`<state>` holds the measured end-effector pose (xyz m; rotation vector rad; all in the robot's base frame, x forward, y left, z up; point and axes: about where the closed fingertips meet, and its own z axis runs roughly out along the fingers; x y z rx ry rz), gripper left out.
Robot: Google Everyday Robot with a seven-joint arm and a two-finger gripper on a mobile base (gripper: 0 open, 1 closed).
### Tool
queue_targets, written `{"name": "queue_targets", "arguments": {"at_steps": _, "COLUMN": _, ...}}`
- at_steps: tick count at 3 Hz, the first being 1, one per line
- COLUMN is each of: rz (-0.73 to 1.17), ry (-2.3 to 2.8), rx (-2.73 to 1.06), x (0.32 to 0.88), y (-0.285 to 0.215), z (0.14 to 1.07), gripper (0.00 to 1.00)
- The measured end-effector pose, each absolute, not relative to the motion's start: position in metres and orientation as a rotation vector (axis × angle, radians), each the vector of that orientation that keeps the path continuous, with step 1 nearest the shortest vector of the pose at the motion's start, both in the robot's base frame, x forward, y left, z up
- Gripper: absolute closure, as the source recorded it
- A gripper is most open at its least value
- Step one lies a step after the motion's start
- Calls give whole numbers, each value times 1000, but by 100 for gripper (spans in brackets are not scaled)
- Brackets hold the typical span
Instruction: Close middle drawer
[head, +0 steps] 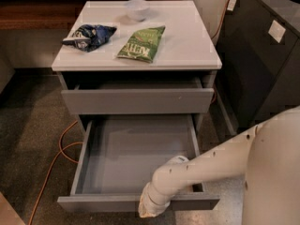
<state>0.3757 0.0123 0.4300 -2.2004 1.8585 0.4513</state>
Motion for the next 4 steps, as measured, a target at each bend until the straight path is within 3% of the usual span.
{"name": "queue_targets", "arguments": {"at_steps": 4, "rz": 323, "ry": 1947, "rx": -2127, "x": 415, "y": -16, "z": 419, "gripper": 100}}
